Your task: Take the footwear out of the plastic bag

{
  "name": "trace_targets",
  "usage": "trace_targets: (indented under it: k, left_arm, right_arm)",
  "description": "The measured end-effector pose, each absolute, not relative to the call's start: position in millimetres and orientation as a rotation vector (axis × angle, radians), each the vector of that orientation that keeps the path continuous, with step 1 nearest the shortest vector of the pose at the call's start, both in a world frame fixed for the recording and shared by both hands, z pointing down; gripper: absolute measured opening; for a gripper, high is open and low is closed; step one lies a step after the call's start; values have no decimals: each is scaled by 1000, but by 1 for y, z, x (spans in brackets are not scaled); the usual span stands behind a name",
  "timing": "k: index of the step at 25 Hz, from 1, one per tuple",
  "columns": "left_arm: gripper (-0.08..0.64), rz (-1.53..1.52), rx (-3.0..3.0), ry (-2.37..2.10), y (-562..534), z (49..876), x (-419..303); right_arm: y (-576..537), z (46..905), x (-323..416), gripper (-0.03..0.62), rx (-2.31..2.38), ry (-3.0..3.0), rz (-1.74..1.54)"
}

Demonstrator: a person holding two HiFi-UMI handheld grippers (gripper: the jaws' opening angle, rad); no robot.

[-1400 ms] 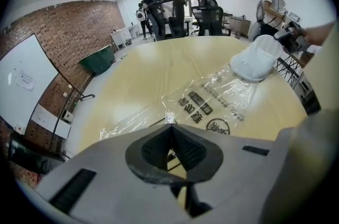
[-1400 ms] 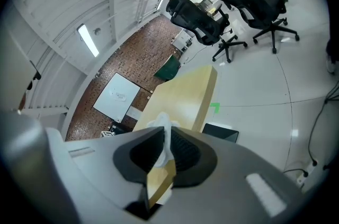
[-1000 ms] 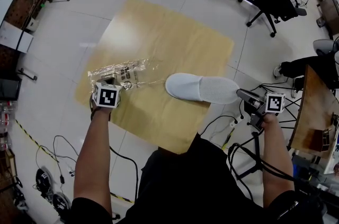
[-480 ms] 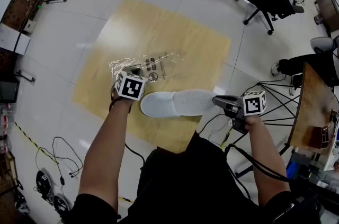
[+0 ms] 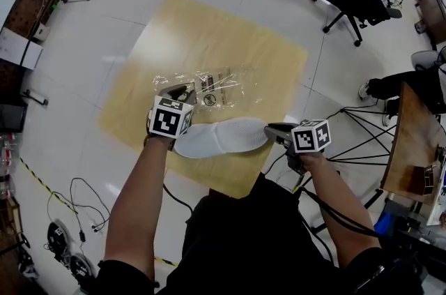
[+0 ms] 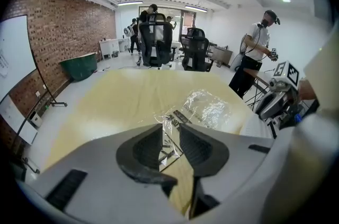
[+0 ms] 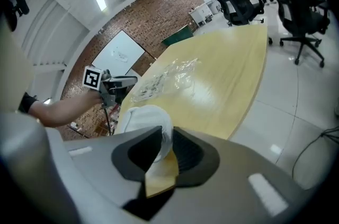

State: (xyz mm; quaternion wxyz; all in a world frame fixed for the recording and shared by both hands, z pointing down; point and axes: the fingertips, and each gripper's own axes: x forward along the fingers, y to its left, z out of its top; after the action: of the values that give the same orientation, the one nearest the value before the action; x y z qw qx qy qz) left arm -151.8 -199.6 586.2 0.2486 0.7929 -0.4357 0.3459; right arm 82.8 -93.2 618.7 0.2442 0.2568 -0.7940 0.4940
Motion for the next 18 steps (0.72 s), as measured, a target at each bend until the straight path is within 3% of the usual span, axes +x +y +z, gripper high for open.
trace_targets:
  k: [3, 6, 9, 11, 13, 18]
  left_arm:
    - [104, 902, 2186, -1224, -188, 567, -165]
    - [87, 867, 2192, -1237, -164, 553, -177]
    - [41, 812, 2206, -1217, -137, 537, -190]
    - [10, 765, 2205, -1220, -119, 524, -202]
    - [8, 707, 2189, -1237, -100, 513, -210]
    - [6, 579, 2121, -1190, -36, 515, -186]
  right_arm:
    - [-91, 624, 76, 79, 727, -2130, 1235]
    - [-93, 623, 87, 151, 817, -2066, 1067]
    - [-98, 599, 109, 152, 951, -2049, 942]
    - [-98, 570, 118, 112, 1044, -2100, 908]
    - [-91, 541, 125, 3, 1126, -2174, 926]
    - [-55, 499, 131, 2, 1305, -2298, 1022]
